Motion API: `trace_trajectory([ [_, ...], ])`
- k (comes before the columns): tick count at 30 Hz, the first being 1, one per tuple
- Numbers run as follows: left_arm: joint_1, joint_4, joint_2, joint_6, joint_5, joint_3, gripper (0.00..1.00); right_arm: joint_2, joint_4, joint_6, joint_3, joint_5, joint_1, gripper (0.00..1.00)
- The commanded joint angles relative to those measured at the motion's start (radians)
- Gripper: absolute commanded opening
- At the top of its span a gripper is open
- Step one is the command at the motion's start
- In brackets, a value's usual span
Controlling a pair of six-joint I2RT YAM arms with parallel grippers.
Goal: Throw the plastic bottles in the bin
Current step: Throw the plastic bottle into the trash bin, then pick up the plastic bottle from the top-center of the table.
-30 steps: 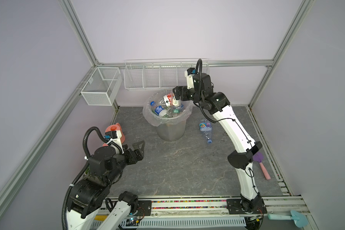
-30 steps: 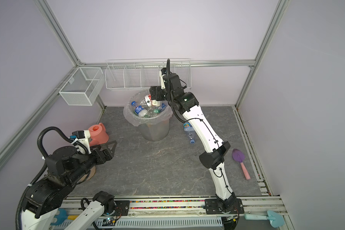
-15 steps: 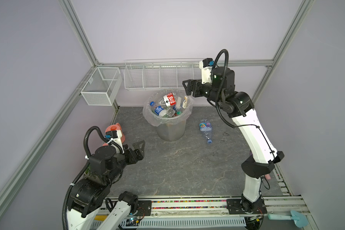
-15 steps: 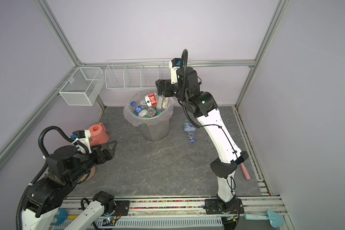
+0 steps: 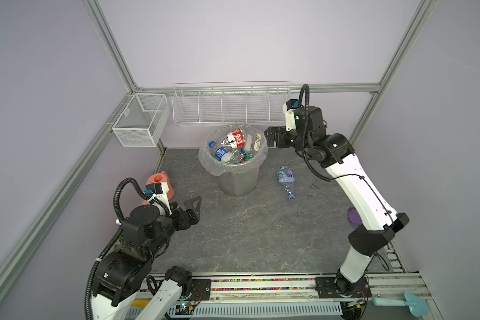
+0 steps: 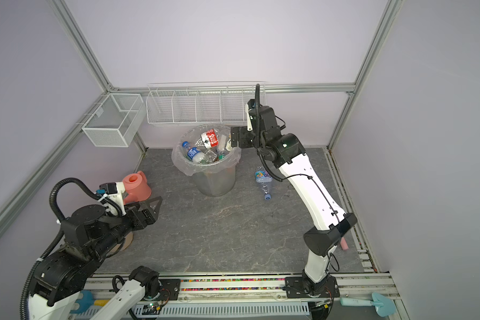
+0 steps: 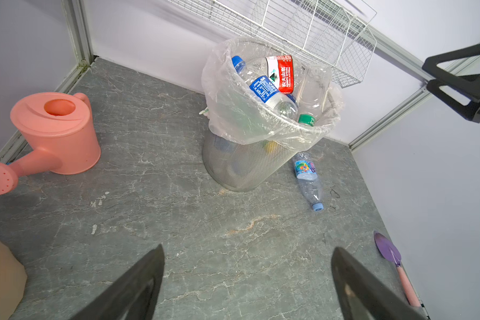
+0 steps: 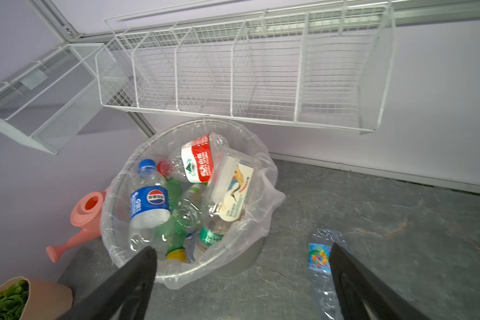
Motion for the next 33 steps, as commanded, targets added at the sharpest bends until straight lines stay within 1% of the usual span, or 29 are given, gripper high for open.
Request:
trace_trajectory([
  [1,-0.003,0.006,-0.019,0.020,0.026,-0.015,0.94,-0.099,0.023,0.036,-0.128,0.028,-0.055,0.99],
  [6,-0.003,0.031,-0.017,0.012,0.051,-0.043,0.94,-0.195,0.074,0.061,-0.359,0.005,-0.130,0.99],
  [12,-0.003,0.090,-0.035,-0.016,0.107,-0.106,0.93,-0.245,0.092,0.064,-0.543,-0.022,-0.199,0.99],
  [13,-0.003,0.096,-0.037,-0.021,0.115,-0.115,0.93,-0.247,0.097,0.064,-0.568,-0.029,-0.214,0.98],
  [14,-0.002,0.099,-0.040,-0.025,0.119,-0.123,0.93,-0.245,0.100,0.063,-0.587,-0.038,-0.224,0.91],
  [15,-0.003,0.099,-0.045,-0.029,0.122,-0.131,0.93,-0.237,0.099,0.060,-0.602,-0.049,-0.235,0.88],
  [17,-0.002,0.098,-0.054,-0.033,0.124,-0.146,0.93,-0.209,0.088,0.049,-0.614,-0.063,-0.251,0.88],
  [24,-0.002,0.086,-0.077,-0.044,0.130,-0.162,0.93,-0.037,0.082,0.023,-0.598,-0.150,-0.290,0.89],
  [31,-0.002,0.085,-0.081,-0.044,0.126,-0.177,0.93,0.166,0.041,0.001,-0.467,-0.198,-0.290,0.88],
  [33,-0.002,0.086,-0.081,-0.043,0.124,-0.178,0.93,0.215,0.028,0.007,-0.433,-0.181,-0.291,0.88],
])
